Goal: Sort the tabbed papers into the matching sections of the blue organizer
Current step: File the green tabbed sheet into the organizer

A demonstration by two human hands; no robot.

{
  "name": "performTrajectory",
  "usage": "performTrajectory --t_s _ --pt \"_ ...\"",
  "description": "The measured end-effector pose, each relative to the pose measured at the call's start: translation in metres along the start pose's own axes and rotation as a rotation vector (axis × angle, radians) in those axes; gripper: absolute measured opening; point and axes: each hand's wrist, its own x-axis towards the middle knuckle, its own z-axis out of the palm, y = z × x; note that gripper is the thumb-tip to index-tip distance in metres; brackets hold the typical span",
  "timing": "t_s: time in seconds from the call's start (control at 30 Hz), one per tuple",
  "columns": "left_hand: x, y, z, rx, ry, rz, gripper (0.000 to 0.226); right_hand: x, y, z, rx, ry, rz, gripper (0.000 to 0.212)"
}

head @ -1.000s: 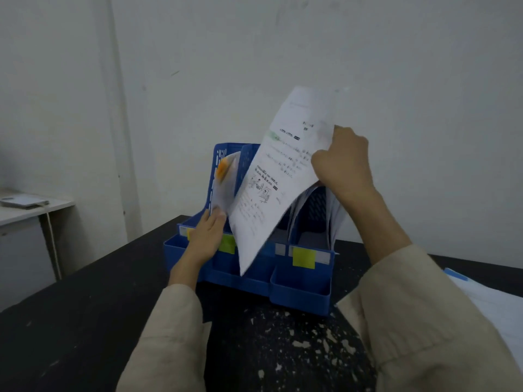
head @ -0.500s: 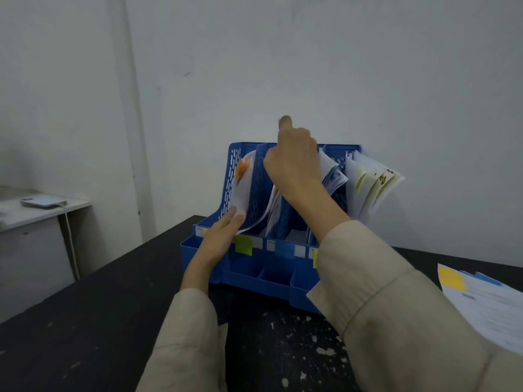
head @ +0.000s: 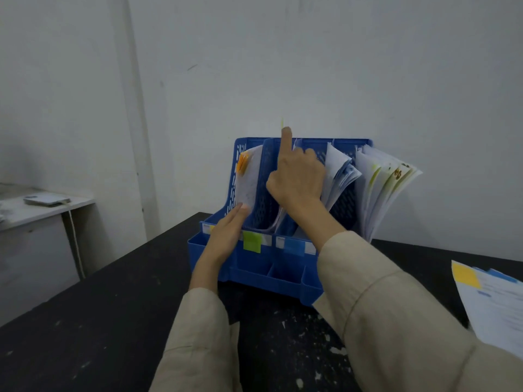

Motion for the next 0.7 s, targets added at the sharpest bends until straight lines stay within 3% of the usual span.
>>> performTrajectory --t_s 0.1,0.17,0.23,0.33,0.53,0.63,0.7 --pt "0.002 -0.001 0.0 -0.005 -0.001 0.001 0.06 -0.006 0.011 0.005 -0.101 0.19 -0.037 0.091" --pt "0.002 0.0 0.0 -0.008 -0.001 -0.007 0.06 -0.004 0.021 0.01 -0.143 0.325 -0.159 0.09" --pt "0.002 0.0 0.0 -0.009 -0.001 -0.009 0.06 0.0 0.027 0.005 -0.15 0.262 -0.301 0.069" --pt "0.002 0.001 -0.001 -0.003 0.002 -0.019 0.059 0.012 0.029 -0.015 -0.115 0.031 -0.283 0.039" --pt "0.0 0.0 0.0 -0.004 0.015 -0.018 0.058 0.05 0.034 -0.027 0.324 -0.066 0.144 0.043" --pt "0.001 0.001 0.0 -0.005 0.01 -0.022 0.06 0.063 0.041 -0.025 0.481 -0.345 0.155 0.053" --pt "0.001 0.0 0.0 -0.006 0.018 -0.03 0.058 0.065 0.042 -0.021 0.538 -0.457 0.111 0.046"
